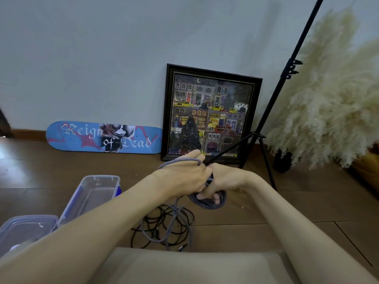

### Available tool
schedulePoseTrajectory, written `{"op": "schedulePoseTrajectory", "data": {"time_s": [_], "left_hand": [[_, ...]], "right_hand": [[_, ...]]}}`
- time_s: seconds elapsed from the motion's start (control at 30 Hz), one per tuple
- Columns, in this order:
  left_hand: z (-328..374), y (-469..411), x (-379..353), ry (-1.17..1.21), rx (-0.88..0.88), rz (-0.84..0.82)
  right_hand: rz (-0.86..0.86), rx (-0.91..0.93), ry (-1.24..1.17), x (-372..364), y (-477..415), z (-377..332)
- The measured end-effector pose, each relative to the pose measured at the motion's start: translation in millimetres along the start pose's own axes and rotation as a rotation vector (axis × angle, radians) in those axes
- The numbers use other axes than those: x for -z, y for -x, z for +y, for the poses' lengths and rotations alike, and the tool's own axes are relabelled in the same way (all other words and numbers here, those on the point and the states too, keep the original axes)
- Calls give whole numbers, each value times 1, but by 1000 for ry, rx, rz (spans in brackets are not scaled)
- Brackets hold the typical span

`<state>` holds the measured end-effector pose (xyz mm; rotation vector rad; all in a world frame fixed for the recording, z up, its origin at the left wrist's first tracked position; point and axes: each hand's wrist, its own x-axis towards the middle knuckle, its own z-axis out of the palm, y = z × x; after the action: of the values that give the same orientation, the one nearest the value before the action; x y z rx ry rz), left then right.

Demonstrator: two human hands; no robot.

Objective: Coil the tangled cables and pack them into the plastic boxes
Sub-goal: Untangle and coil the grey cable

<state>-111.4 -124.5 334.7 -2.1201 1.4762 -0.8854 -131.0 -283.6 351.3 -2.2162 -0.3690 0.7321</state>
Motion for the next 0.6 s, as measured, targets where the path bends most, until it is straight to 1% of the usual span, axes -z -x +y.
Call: {"op": "schedulePoseTrajectory", "data": {"time_s": [0.03, 0.1, 0.17, 0.2, 0.27, 0.33, 0.37, 0.43, 0.47, 0.57, 0.6], "left_hand": [[0, 0, 3, 17, 16, -22], [-2, 1, 6, 101, 96, -40], [-10, 2, 8, 360, 239, -55], [-16, 4, 10, 519, 323, -95], [-25, 6, 12, 800, 449, -105], [-34, 12, 10, 990, 504, -144], [-38, 17, 10, 1068, 510, -197], [-46, 30, 9, 1178, 545, -303], [-50, 36, 9, 1202, 584, -329], [-58, 49, 5, 1247, 741, -330], [-59, 51, 4, 1317, 792, -339]], "right_hand": [[23, 7, -29, -1, 1, 0], [125, -3, -87, -4, 0, -4], [230, -21, -116, -4, -3, -9], [266, -25, -112, -3, -6, -12], [307, -33, -94, -4, -11, -19], [342, -44, -68, -7, -16, -23], [367, -57, -39, -8, -18, -24], [412, -97, 12, -7, -18, -23], [417, -106, 11, -6, -17, -22], [358, -48, -49, -4, -12, -20], [349, -29, -78, -4, -10, -21]]}}
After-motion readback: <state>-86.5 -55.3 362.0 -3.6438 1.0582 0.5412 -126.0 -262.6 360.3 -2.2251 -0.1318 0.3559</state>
